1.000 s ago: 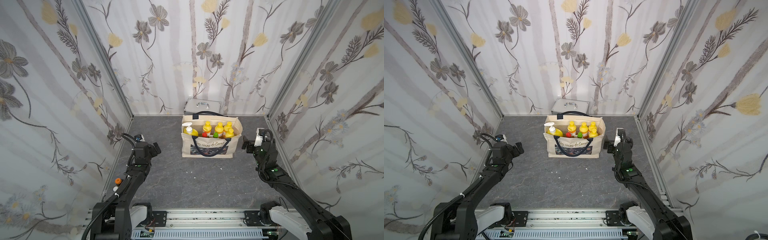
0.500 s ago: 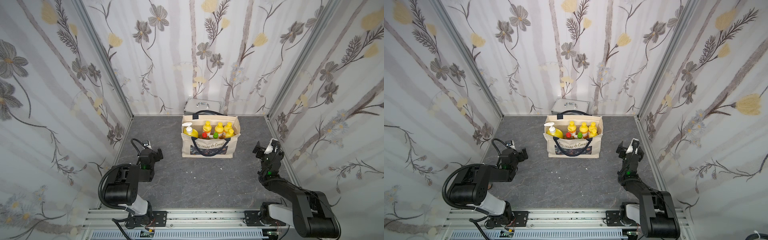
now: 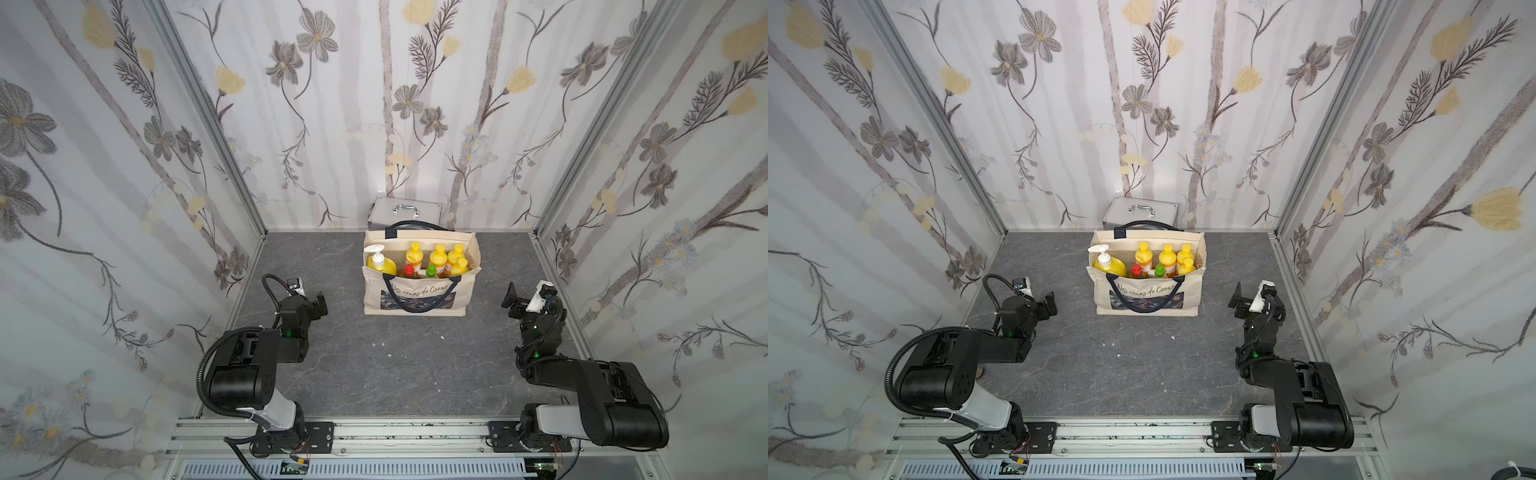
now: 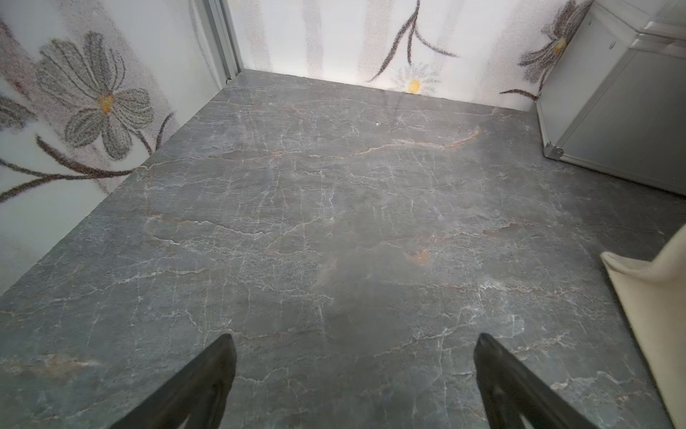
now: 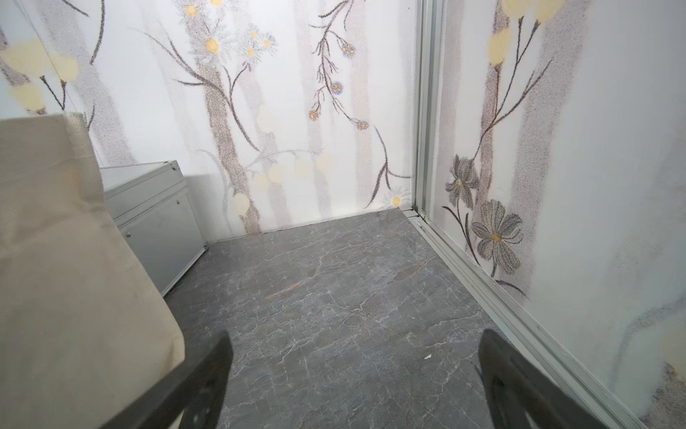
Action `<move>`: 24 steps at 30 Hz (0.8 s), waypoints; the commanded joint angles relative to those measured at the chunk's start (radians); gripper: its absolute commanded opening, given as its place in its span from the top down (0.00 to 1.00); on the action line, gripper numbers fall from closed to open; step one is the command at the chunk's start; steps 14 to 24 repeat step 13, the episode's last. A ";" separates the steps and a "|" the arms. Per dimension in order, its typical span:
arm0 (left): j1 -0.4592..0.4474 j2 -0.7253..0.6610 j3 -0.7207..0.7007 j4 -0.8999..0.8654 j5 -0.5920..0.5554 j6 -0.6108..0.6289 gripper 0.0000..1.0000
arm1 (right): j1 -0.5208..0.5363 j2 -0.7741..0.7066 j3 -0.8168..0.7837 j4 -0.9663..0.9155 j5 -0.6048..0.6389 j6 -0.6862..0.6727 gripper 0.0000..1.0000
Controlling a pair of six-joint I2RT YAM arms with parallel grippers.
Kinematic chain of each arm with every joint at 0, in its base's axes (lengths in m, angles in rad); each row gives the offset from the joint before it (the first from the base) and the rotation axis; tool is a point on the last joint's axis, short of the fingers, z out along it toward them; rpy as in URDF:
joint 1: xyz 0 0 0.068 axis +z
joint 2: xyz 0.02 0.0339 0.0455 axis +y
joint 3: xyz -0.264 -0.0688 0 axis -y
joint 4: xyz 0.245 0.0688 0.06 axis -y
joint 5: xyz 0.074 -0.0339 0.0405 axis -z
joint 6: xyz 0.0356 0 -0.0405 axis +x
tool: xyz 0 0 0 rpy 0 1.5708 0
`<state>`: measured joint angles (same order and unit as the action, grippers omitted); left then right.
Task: Pack dish soap into the shopping bag
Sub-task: Reset both arms
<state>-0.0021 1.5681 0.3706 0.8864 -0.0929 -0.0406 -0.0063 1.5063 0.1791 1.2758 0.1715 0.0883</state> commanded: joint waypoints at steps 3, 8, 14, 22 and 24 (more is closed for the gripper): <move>0.001 0.002 0.007 0.051 0.002 0.009 0.00 | 0.001 0.004 0.013 0.036 -0.035 -0.015 0.00; -0.001 0.002 0.008 0.051 0.000 0.009 0.00 | -0.001 0.005 0.017 0.025 -0.067 -0.018 0.00; -0.001 0.002 0.007 0.051 -0.001 0.010 0.00 | 0.001 0.005 0.016 0.030 -0.082 -0.029 0.00; -0.001 0.002 0.007 0.051 -0.001 0.010 0.00 | 0.001 0.005 0.016 0.030 -0.082 -0.029 0.00; -0.001 0.002 0.007 0.051 -0.001 0.010 0.00 | 0.001 0.005 0.016 0.030 -0.082 -0.029 0.00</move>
